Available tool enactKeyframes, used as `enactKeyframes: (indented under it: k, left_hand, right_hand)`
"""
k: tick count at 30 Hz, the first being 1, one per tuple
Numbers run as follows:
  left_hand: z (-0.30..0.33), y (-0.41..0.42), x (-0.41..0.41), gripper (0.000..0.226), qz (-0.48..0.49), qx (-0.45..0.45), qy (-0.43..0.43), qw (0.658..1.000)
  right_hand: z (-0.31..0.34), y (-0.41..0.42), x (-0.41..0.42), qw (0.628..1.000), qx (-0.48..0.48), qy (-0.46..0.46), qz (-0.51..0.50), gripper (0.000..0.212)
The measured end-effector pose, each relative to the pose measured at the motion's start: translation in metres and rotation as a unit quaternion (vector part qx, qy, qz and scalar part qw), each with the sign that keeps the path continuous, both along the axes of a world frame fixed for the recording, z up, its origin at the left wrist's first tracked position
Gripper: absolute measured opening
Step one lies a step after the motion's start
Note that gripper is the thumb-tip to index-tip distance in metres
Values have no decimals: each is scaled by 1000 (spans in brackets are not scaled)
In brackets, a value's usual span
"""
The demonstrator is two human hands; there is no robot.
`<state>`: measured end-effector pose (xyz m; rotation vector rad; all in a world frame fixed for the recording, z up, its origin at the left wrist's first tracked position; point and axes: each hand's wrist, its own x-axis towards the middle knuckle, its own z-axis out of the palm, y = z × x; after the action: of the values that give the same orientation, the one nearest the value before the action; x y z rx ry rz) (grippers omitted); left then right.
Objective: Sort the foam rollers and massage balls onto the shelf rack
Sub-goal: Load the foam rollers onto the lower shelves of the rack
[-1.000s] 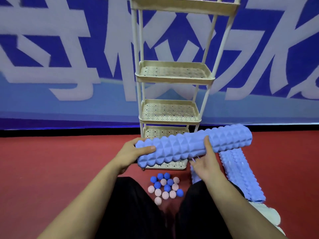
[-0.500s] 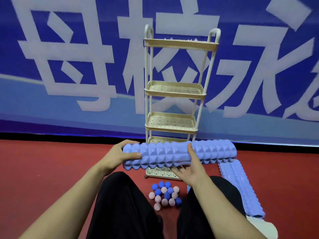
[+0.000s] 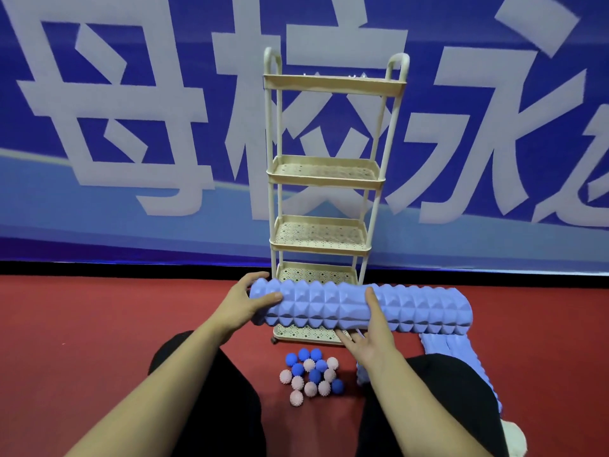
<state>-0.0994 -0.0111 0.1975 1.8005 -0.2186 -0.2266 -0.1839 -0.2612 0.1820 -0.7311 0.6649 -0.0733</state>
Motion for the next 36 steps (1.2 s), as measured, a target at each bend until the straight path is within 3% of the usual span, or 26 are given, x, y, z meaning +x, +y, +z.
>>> enactKeyframes:
  k: [5, 11, 18, 22, 25, 27, 30, 36]
  left_hand:
    - [-42, -25, 34, 47, 10, 54, 19, 998]
    - [-85, -36, 113, 69, 82, 55, 79, 992]
    - [-115, -63, 215, 73, 135, 49, 43, 989]
    - [-139, -68, 244, 71, 136, 45, 28, 989]
    - [-148, -72, 257, 69, 132, 35, 30, 990]
    - [-152, -76, 260, 62, 114, 38, 23, 992]
    - [-157, -81, 263, 58, 108, 51, 19, 993]
    - [-159, -82, 272, 59, 108, 64, 20, 992]
  right_hand:
    - [-53, -16, 25, 996, -13, 65, -51, 57]
    - [-127, -37, 77, 986, -5, 128, -104, 42]
    - [-229, -45, 149, 964, -9, 187, -189, 69]
    - [-272, -43, 183, 947, 0, 217, -237, 63]
    - [-295, -39, 202, 941, -5, 218, -257, 80]
    - [-306, -35, 210, 944, -2, 214, -250, 73]
    - [-319, -33, 227, 947, 2, 209, -245, 46]
    - [-341, -21, 261, 963, 39, 176, -201, 43]
